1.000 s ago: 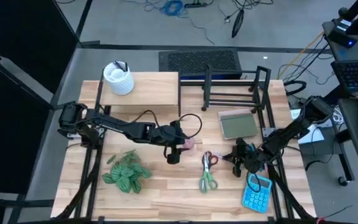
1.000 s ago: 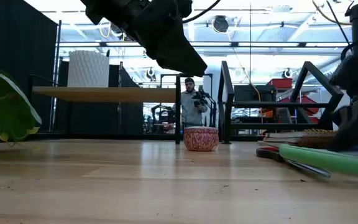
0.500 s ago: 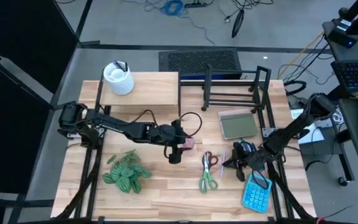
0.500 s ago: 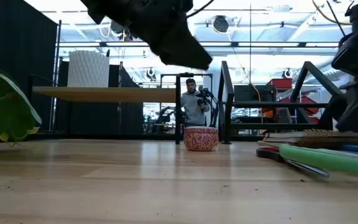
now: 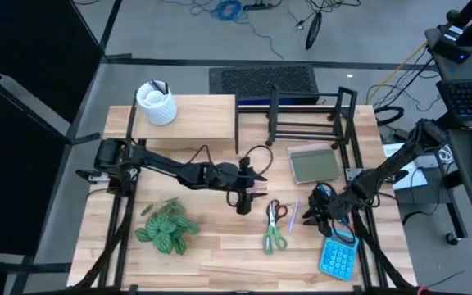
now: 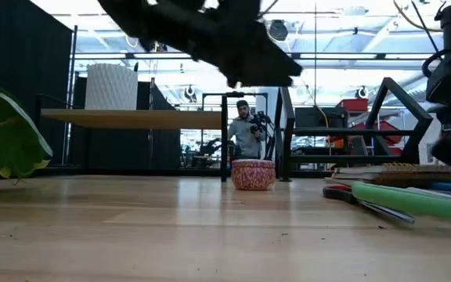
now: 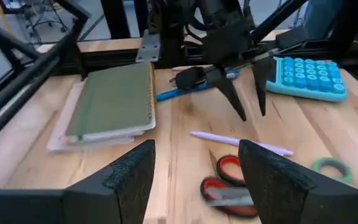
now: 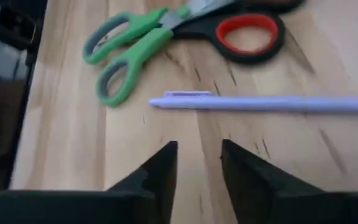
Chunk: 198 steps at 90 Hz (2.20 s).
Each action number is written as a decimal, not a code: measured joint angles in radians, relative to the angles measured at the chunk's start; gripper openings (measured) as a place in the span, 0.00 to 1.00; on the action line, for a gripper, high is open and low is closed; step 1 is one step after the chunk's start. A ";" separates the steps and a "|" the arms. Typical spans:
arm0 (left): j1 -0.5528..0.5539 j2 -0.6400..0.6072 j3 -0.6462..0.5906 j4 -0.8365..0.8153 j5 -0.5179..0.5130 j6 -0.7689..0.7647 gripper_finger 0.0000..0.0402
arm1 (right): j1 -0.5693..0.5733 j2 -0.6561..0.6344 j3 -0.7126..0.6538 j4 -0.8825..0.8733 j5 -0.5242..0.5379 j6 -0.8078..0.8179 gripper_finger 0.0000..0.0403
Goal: Stock shelves
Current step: Put the purple pen into the white pen holder
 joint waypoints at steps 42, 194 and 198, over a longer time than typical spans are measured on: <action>0.010 0.279 0.334 -0.137 0.038 0.070 0.54 | 0.000 0.027 0.001 0.001 0.032 -0.261 0.26; -0.037 0.305 0.351 -0.156 0.141 0.027 0.54 | 0.110 0.291 -0.088 0.212 0.632 0.357 0.00; -0.037 0.305 0.351 -0.154 0.141 0.027 0.54 | 0.113 0.309 -0.089 0.230 0.632 0.357 0.00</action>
